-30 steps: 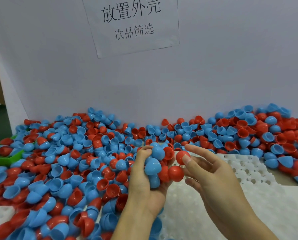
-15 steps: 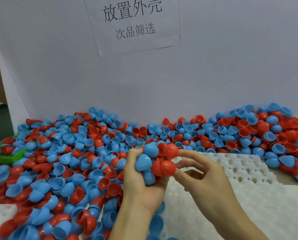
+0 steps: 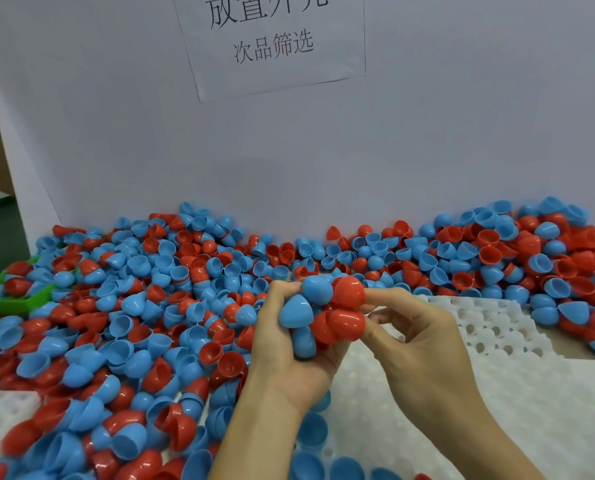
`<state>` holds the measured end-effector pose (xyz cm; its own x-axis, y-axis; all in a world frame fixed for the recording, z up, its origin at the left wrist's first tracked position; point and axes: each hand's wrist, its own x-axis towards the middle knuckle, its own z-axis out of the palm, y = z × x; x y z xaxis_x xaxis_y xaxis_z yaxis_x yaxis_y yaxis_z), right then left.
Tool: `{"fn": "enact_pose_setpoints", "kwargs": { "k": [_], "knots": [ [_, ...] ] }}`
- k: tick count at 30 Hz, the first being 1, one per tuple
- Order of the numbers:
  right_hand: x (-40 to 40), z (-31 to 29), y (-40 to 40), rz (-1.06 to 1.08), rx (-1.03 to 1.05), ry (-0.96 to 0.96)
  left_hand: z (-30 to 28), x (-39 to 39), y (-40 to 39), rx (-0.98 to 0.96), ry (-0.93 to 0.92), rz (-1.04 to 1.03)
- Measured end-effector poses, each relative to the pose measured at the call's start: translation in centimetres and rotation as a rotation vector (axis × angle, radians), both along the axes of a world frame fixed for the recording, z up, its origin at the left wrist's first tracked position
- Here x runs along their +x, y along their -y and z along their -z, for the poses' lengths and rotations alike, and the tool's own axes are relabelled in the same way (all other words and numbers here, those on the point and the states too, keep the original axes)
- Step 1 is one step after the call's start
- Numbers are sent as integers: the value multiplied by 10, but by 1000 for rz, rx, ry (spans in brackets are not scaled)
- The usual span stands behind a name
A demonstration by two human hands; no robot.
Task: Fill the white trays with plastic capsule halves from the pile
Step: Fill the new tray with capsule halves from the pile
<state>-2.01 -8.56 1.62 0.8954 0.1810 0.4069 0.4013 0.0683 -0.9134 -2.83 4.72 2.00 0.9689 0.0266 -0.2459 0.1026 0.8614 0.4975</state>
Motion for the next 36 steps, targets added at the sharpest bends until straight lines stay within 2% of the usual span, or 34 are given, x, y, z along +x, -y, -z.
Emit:
{"fn": "enact_pose_setpoints", "kwargs": {
  "k": [7,15,20,25,30,36],
  "knots": [
    [0,-6,2,75,30,25,0,0,2,28,20,-27],
    [7,4,7,220,-317,-72,1,0,-8,-89,-3,-123],
    [10,6,10,223,-481,-48,0,0,-15,-76,7,-186],
    [9,5,13,111,-555,-88,1,-1,-19,-42,4,-215],
    [4,1,14,-110,-604,-167,1,-1,-20,-15,24,-221],
    [-2,-3,13,-219,-655,-120,0,-3,-23,-12,20,-247]
  ]
}}
